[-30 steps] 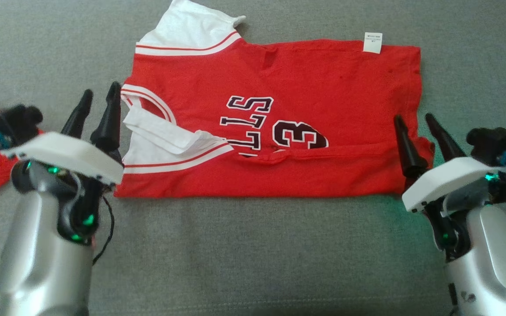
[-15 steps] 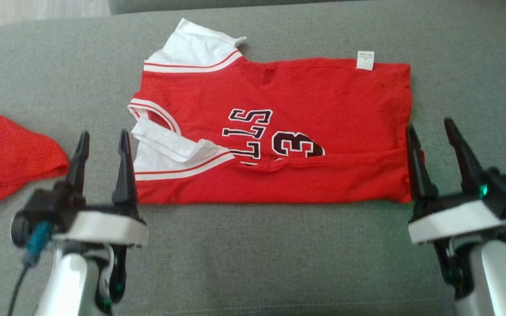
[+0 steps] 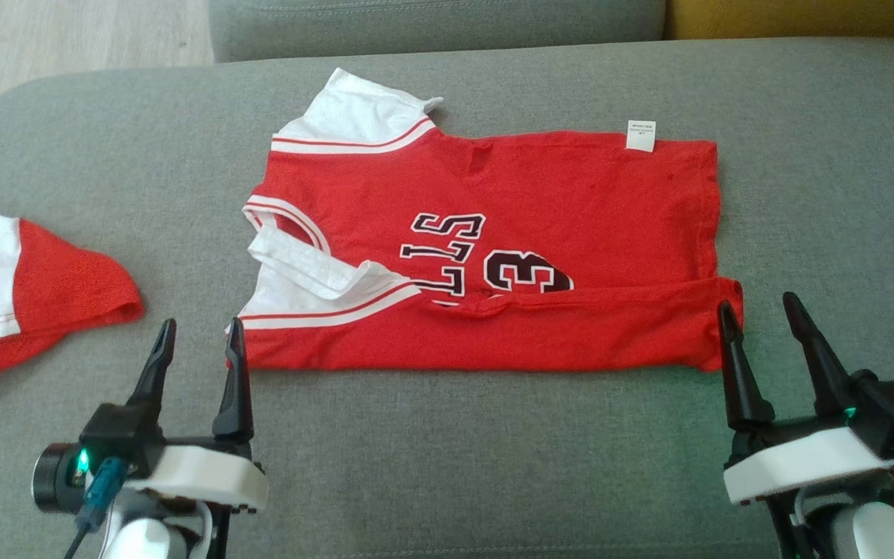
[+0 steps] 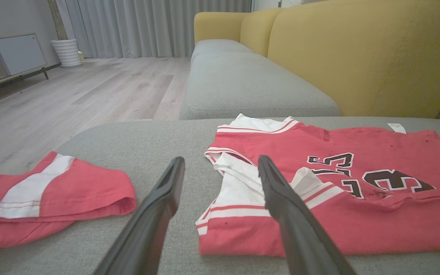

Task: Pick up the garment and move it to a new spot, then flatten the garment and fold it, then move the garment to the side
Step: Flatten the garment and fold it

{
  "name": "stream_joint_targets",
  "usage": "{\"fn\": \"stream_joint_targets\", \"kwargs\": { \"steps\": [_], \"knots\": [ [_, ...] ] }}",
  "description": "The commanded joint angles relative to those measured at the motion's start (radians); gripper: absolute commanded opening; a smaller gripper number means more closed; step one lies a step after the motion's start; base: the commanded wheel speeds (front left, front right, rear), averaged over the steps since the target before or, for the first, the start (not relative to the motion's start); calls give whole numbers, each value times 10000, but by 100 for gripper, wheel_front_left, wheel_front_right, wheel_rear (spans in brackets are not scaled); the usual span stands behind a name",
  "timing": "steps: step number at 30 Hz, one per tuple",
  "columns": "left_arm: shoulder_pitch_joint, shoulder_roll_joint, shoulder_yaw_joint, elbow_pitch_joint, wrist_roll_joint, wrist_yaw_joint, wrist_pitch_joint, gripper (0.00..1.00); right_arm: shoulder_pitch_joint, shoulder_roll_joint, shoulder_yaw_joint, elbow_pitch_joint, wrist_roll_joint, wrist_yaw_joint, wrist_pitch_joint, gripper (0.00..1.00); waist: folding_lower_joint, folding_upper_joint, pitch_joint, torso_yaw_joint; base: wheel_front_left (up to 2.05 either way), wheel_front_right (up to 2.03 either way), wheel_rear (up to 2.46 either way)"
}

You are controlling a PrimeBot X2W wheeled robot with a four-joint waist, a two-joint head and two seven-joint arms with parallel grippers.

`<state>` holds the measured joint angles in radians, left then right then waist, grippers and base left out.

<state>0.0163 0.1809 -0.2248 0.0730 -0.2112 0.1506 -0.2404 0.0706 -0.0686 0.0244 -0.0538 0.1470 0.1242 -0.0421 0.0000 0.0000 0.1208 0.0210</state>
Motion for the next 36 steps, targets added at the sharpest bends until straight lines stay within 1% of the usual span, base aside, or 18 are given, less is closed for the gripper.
{"fn": "stream_joint_targets", "kwargs": {
  "steps": [1, 12, 16, 18, 21, 26, 30, 36],
  "knots": [
    [-267, 160, 297, -269, 42, 72, -98, 100, -185, 4, 213, -391, 8, 65, 57, 100, 0, 0, -3, -2, 0, 0, 0],
    [-301, 104, 194, -226, -151, 69, 44, 100, -250, 77, 269, -243, 101, 65, 121, 100, 0, 0, -44, 13, 0, 0, 0],
    [-476, 47, 95, -80, -289, -18, 314, 100, -336, 102, 151, 39, 202, 65, 208, 100, 0, 0, 82, 52, 0, 0, 0],
    [-680, 4, 57, 133, -384, -70, 523, 100, -527, 115, 59, 377, 262, 65, 259, 100, 0, 0, 183, 31, 0, 0, 0],
    [-1065, -7, -64, 734, -530, -271, 942, 100, -935, 129, -134, 1240, 298, 65, 426, 100, 0, 0, 337, -2, 0, 0, 0],
    [-1818, -127, -154, 1989, -830, -601, 1272, 100, -1519, 156, -581, 2831, 411, 65, 1149, 100, 0, 0, 625, 15, 0, 0, 0],
    [-2283, -266, -79, 3154, -1272, -872, 1605, 100, -1865, 171, -437, 3623, 362, 65, 1628, 100, 0, 0, 841, -8, 0, 0, 0],
    [-2807, -410, 17, 4214, -1832, -1282, 1934, 100, -2238, 180, -159, 4326, 646, 65, 1771, 100, 0, 0, 1059, 2, 0, 0, 0]
  ]
}}
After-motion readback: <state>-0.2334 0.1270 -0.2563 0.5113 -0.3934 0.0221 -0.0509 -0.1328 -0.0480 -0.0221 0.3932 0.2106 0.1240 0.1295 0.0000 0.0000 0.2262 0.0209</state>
